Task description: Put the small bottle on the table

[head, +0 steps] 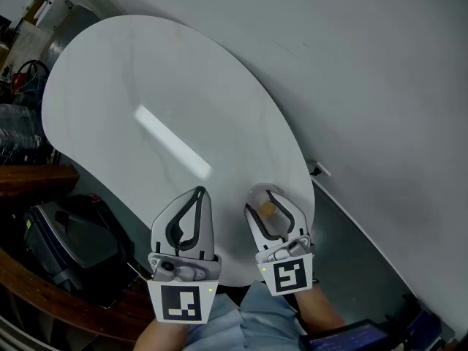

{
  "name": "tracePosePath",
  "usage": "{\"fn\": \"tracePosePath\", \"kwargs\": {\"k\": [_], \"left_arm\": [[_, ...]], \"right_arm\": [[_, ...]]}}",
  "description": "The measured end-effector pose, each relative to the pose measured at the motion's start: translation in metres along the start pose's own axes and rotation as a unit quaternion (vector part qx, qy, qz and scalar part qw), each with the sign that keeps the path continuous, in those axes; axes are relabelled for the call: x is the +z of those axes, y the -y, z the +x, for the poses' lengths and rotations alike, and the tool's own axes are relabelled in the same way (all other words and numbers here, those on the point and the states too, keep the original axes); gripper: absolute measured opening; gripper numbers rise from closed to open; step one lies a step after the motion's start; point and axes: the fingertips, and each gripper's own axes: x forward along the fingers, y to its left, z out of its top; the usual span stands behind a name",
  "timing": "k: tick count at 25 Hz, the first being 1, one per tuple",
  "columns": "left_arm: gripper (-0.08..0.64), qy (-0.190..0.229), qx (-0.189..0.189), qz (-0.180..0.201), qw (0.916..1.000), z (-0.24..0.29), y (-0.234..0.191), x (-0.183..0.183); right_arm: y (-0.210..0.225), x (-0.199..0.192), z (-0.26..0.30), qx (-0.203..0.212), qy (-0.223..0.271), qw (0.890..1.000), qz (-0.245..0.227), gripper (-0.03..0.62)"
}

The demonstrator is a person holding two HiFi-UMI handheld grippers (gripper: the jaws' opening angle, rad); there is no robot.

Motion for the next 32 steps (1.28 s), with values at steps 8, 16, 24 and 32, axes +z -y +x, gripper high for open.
{"fn": "tracePosePath", "kwargs": {"k": [8,16,24,32], "left_arm": [[0.002,0.048,0.010,-0.004,0.9988,-0.024,-0.006,0.029],[0.002,0.113,0.024,-0.006,0.9933,-0.050,-0.015,0.066],[0.002,0.165,0.018,-0.004,0.9862,-0.073,-0.014,0.088],[0.002,0.186,-0.005,0.018,0.9825,-0.083,0.001,0.099]], "right_arm": [[0.009,0.048,-0.024,-0.040,0.093,0.995,0.010,0.195],[0.005,0.122,-0.050,-0.063,0.205,0.976,0.051,0.079],[-0.005,0.150,-0.074,-0.086,0.225,0.970,0.035,0.014],[0.005,0.150,-0.093,-0.122,0.190,0.973,0.052,0.002]]}}
